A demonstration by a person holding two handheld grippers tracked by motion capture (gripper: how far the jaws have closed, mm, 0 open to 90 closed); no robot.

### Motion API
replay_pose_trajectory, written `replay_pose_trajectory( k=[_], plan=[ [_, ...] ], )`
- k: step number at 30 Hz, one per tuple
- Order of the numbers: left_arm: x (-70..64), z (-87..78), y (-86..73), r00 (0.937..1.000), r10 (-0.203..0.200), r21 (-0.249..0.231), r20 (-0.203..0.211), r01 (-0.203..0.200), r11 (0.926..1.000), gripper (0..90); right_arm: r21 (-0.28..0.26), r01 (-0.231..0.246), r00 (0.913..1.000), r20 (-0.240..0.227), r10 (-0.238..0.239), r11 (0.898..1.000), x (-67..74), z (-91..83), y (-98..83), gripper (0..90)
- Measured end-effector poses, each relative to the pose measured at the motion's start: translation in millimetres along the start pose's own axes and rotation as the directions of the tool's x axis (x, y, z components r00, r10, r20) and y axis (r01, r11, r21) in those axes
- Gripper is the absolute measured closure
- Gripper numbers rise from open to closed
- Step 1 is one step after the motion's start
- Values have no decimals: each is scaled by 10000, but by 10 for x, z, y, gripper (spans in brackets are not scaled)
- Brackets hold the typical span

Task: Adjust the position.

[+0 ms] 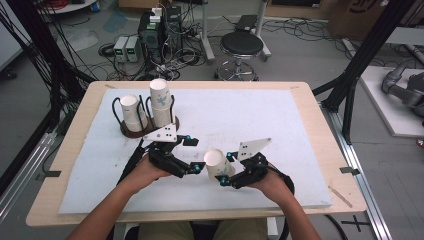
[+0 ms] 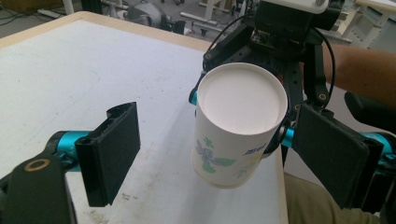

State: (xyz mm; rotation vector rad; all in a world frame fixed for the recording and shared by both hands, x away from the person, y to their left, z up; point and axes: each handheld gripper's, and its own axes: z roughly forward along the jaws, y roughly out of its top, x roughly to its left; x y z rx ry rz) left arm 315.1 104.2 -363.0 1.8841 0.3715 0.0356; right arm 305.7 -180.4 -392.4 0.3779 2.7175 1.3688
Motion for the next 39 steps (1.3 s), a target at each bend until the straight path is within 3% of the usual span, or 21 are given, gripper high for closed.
replay_pose_trajectory(
  k=[11,20,25,35,39],
  plan=[
    [-11,-6,-27,9999,93,384,90,-96,9992,155,1201,720,9974,-147,-708,9902,-1,-24,147,360],
    [-22,24,-33,9991,128,559,401,-151,9983,158,2155,1252,9921,-384,-1197,9684,-12,25,289,360],
    [-40,52,-18,9975,346,899,618,-401,9951,163,2581,1410,9899,-483,-1330,9558,-24,45,347,360],
    [-55,131,12,9943,578,1420,895,-702,9874,167,3700,2159,9763,-945,-1947,9036,2,157,503,360],
    [-53,158,-5,9939,596,1800,930,-756,9808,167,4152,2285,9734,-1119,-1999,8806,36,179,573,360]
  ],
)
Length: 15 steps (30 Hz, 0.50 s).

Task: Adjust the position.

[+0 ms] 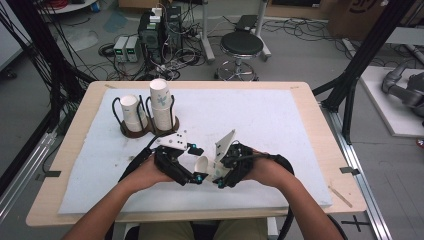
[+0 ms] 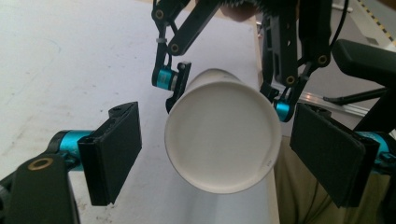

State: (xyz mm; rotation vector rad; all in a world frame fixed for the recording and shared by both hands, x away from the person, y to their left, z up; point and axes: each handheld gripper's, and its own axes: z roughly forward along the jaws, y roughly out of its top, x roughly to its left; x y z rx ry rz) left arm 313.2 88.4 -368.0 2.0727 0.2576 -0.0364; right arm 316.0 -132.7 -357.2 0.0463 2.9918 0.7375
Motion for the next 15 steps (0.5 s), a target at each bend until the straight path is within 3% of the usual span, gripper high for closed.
replay_pose_trajectory(
  k=[7,15],
  plan=[
    [1,40,-11,9999,-2,209,166,-1,9998,206,678,330,9995,-32,-329,9972,11,-6,111,359],
    [11,67,-17,9994,78,430,338,-92,9990,290,931,281,9996,-104,-272,9953,21,32,129,359]
  ],
)
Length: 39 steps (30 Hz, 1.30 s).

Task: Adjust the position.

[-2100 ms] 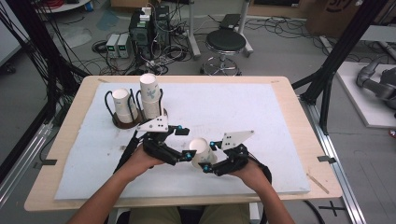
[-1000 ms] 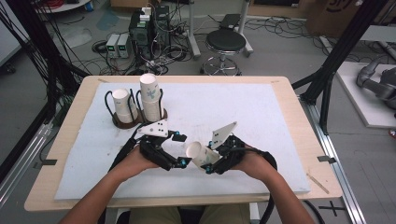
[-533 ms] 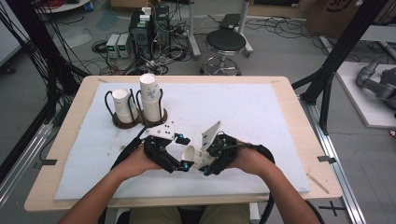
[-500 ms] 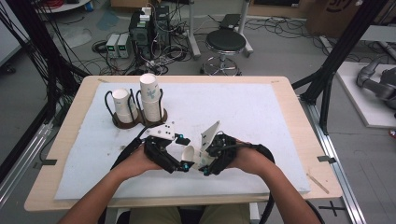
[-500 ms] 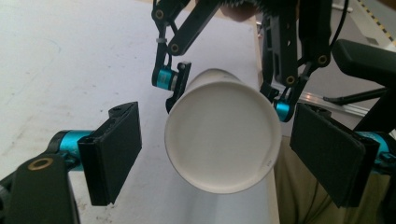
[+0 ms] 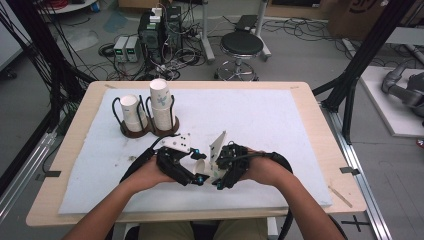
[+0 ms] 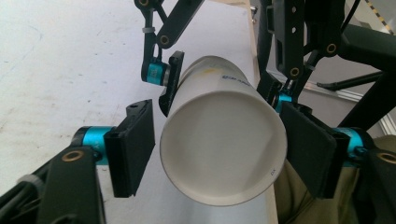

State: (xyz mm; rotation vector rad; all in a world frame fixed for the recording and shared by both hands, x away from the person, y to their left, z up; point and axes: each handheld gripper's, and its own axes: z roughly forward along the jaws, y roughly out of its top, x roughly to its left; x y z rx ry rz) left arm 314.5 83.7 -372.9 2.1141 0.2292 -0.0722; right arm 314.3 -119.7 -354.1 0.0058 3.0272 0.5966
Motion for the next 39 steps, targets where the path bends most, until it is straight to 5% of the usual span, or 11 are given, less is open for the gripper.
replay_pose_trajectory(
  k=[10,14,17,21,27,34,39],
  plan=[
    [5,22,-5,9996,252,248,80,-254,9994,368,-137,0,10000,-85,-1,9999,-4,34,-23,340],
    [31,-13,-8,9998,204,122,-25,-204,9997,371,-862,-376,9989,233,398,9956,-20,1,-76,231],
    [52,-55,-13,9999,142,-87,-68,-142,9999,371,-1726,-625,9972,291,685,9830,-42,-73,-143,215],
    [76,-107,-31,9998,34,-436,-187,-42,9990,371,-2845,-955,9930,394,1111,9539,-35,-180,-253,209],
    [117,-169,-113,9985,-304,-1026,-465,255,9944,372,-4536,-1257,9836,591,1705,8823,-23,-283,-421,200],
    [138,-247,-254,9955,-649,-1775,-691,517,9828,371,-5439,-1695,9620,900,2580,8218,11,-266,-573,201],
    [127,-297,-350,9940,-741,-2356,-809,532,9704,371,-5841,-1923,9515,858,2956,7886,42,-191,-675,201]
  ],
)
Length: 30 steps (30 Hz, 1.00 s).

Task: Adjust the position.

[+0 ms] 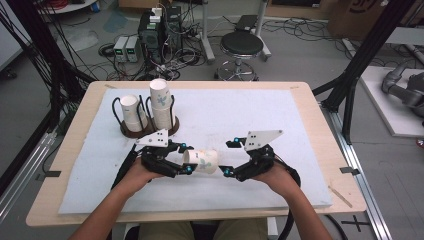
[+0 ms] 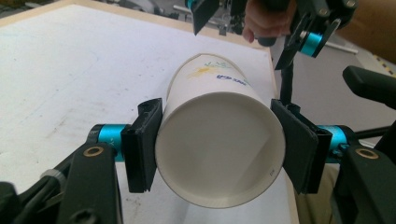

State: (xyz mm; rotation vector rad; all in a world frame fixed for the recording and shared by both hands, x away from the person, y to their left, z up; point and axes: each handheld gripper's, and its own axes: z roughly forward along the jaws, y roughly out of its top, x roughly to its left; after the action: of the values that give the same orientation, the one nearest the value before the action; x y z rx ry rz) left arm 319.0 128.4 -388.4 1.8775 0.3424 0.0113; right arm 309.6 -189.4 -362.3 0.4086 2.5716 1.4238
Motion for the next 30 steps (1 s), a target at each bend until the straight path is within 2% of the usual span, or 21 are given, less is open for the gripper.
replay_pose_trajectory(
  k=[4,12,19,21,23,30],
  plan=[
    [-10,-48,-51,10000,49,-458,32,-48,9989,371,-513,-289,9995,128,296,9983,20,14,-117,201],
    [-34,-85,-106,9998,81,-967,177,-63,9953,371,-1261,-806,9965,121,828,9887,67,48,-317,201],
    [-41,-98,-132,9997,128,-1279,227,-98,9917,372,-1411,-1028,9947,-115,1022,9846,65,46,-371,201],
    [-45,-97,-145,9996,104,-1358,248,-69,9907,372,-1312,-1121,9935,-361,1082,9850,74,58,-384,201],
    [-49,-94,-158,9995,128,-1447,295,-84,9894,372,-1343,-1046,9944,-261,1020,9854,68,73,-391,201],
    [-67,-83,-165,9977,237,-1551,631,-136,9878,372,-1331,-1048,9925,-773,951,9855,82,144,-356,201]
  ],
)
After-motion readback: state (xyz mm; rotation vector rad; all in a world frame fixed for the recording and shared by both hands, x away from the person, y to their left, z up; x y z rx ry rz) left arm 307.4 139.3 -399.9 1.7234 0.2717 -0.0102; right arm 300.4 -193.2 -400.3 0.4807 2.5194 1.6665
